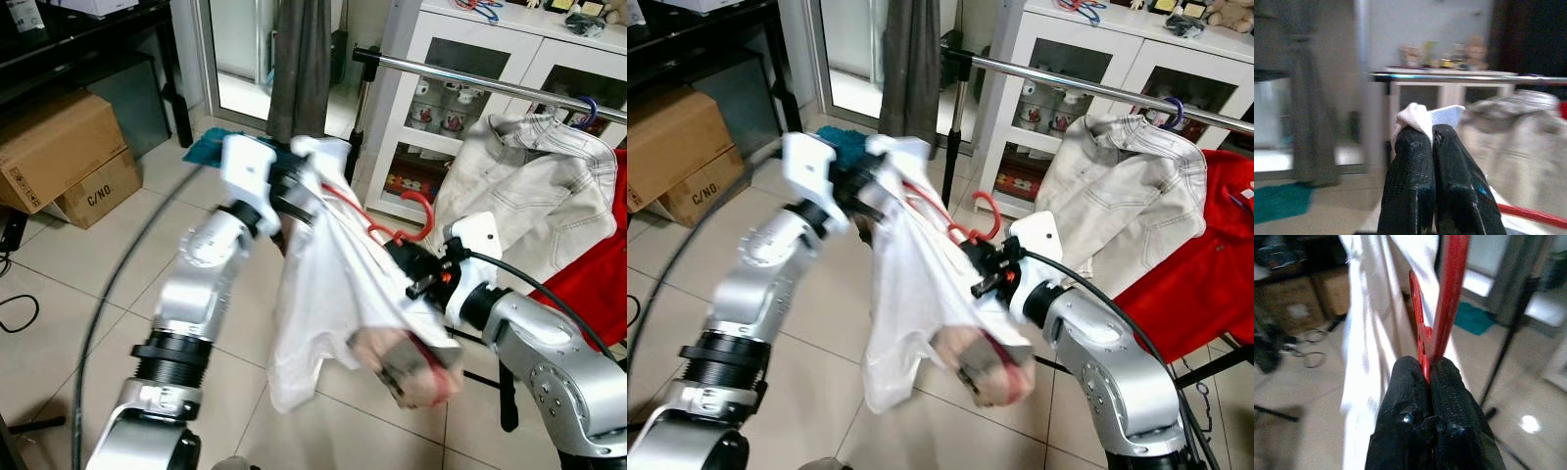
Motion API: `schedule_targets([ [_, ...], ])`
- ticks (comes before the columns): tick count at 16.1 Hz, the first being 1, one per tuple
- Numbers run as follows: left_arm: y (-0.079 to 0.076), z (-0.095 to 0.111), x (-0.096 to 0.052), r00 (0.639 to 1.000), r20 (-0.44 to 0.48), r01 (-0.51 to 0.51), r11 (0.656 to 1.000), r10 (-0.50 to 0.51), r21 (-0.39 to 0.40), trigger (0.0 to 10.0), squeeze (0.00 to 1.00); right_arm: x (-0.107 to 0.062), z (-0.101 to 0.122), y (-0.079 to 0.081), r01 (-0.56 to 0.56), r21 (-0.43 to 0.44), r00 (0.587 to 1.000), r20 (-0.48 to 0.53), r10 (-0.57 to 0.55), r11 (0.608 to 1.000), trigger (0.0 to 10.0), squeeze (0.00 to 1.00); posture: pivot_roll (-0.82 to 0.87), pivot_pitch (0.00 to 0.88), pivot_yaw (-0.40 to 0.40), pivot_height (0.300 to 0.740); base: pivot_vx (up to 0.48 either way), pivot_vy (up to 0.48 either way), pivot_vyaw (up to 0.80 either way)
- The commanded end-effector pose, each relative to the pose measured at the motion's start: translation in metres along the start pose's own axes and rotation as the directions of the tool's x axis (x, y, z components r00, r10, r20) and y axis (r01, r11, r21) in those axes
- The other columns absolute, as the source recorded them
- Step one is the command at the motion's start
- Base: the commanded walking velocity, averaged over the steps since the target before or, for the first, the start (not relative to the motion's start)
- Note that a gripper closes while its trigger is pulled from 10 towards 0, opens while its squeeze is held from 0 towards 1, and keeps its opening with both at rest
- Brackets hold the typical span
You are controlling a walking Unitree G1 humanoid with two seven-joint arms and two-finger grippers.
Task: Hang hanger
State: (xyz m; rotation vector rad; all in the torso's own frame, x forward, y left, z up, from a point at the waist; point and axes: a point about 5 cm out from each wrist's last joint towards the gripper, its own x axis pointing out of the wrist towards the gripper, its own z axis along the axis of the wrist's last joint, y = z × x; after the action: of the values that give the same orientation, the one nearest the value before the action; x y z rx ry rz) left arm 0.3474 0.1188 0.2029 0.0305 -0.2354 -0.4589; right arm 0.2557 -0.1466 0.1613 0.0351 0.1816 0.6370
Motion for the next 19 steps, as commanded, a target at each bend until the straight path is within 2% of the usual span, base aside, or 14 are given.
schedule_targets([
  [1, 0.024, 0.020, 0.002, 0.987, 0.070, -0.145, 0.988, 0.141, 0.046, 0.0, 0.00, -0.008, 0.006, -0.004, -0.011, 0.000, 0.999, 0.030, 0.011, 1.000, 0.0, 0.00, 0.03, 0.000, -0.095, 0.740, 0.000, 0.000, 0.00],
  [2, 0.037, 0.025, 0.000, 0.971, 0.092, -0.228, 0.972, 0.222, 0.061, 0.0, 0.00, -0.012, 0.007, -0.004, -0.042, -0.005, 0.998, 0.040, 0.042, 0.999, 0.0, 0.00, 0.03, 0.000, -0.095, 0.740, 0.000, 0.000, 0.00],
  [3, 0.061, 0.033, -0.005, 0.926, 0.129, -0.367, 0.926, 0.354, 0.093, 0.0, 0.00, -0.017, 0.008, -0.003, -0.087, -0.014, 0.995, 0.051, 0.088, 0.996, 0.0, 0.00, 0.03, 0.000, -0.090, 0.740, 0.000, 0.000, 0.00],
  [4, 0.079, 0.039, -0.009, 0.888, 0.152, -0.450, 0.888, 0.433, 0.100, 0.0, 0.00, -0.021, 0.008, -0.002, -0.130, -0.008, 0.990, 0.057, 0.131, 0.991, 0.0, 0.00, 0.03, 0.000, -0.091, 0.740, 0.000, 0.000, 0.00],
  [6, 0.085, 0.041, -0.009, 0.890, 0.149, -0.447, 0.889, 0.432, 0.094, 0.0, 0.00, -0.024, 0.009, 0.000, -0.177, 0.012, 0.982, 0.072, 0.175, 0.984, 0.0, 0.00, 0.03, 0.000, -0.091, 0.740, 0.000, 0.000, 0.00],
  [8, 0.068, 0.027, -0.001, 0.941, 0.088, -0.332, 0.941, 0.326, 0.067, 0.0, 0.00, -0.024, 0.017, 0.003, -0.194, 0.079, 0.971, 0.155, 0.181, 0.978, 0.0, 0.00, 0.03, 0.000, -0.092, 0.740, 0.000, 0.000, 0.00],
  [11, 0.044, 0.012, 0.009, 0.971, 0.032, -0.239, 0.970, 0.238, 0.034, 0.0, 0.00, -0.021, 0.018, 0.013, -0.251, 0.073, 0.958, 0.159, 0.237, 0.965, 0.0, 0.00, 0.03, 0.000, -0.089, 0.740, 0.000, 0.000, 0.00],
  [12, 0.043, 0.007, 0.010, 0.968, 0.007, -0.252, 0.967, 0.252, 0.035, 0.0, 0.00, -0.021, 0.019, 0.017, -0.281, 0.083, 0.949, 0.174, 0.264, 0.956, 0.0, 0.00, 0.03, 0.000, -0.086, 0.740, 0.000, 0.000, 0.00],
  [13, 0.043, 0.007, 0.010, 0.967, 0.011, -0.255, 0.966, 0.254, 0.036, 0.0, 0.00, -0.022, 0.018, 0.021, -0.310, 0.069, 0.942, 0.157, 0.296, 0.948, 0.0, 0.00, 0.03, 0.000, -0.086, 0.740, 0.000, 0.000, 0.00],
  [14, 0.038, 0.017, 0.014, 0.978, 0.062, -0.203, 0.979, 0.202, 0.023, 0.0, 0.00, -0.021, 0.008, 0.022, -0.275, -0.001, 0.960, 0.043, 0.275, 0.961, 0.0, 0.00, 0.02, 0.000, -0.081, 0.740, 0.000, 0.000, 0.00],
  [15, 0.036, 0.021, 0.016, 0.982, 0.077, -0.173, 0.984, 0.171, 0.029, 0.0, 0.00, -0.019, 0.004, 0.019, -0.235, -0.023, 0.972, 0.011, 0.235, 0.972, 0.0, 0.00, 0.02, 0.000, -0.081, 0.740, 0.000, 0.000, 0.00],
  [17, 0.026, 0.030, 0.018, 0.995, 0.080, -0.064, 0.991, 0.054, 0.121, 0.0, 0.00, -0.012, 0.001, 0.002, -0.070, -0.079, 0.996, -0.066, 0.065, 0.994, 0.0, 0.00, 0.03, 0.000, -0.079, 0.740, 0.000, 0.000, 0.00],
  [19, 0.016, 0.030, 0.019, 0.998, 0.046, 0.030, 0.987, -0.038, 0.156, 0.0, 0.00, -0.011, 0.000, -0.004, -0.038, -0.127, 0.990, -0.136, 0.021, 0.991, 0.0, 0.00, 0.03, 0.000, -0.080, 0.740, 0.000, 0.000, 0.00],
])
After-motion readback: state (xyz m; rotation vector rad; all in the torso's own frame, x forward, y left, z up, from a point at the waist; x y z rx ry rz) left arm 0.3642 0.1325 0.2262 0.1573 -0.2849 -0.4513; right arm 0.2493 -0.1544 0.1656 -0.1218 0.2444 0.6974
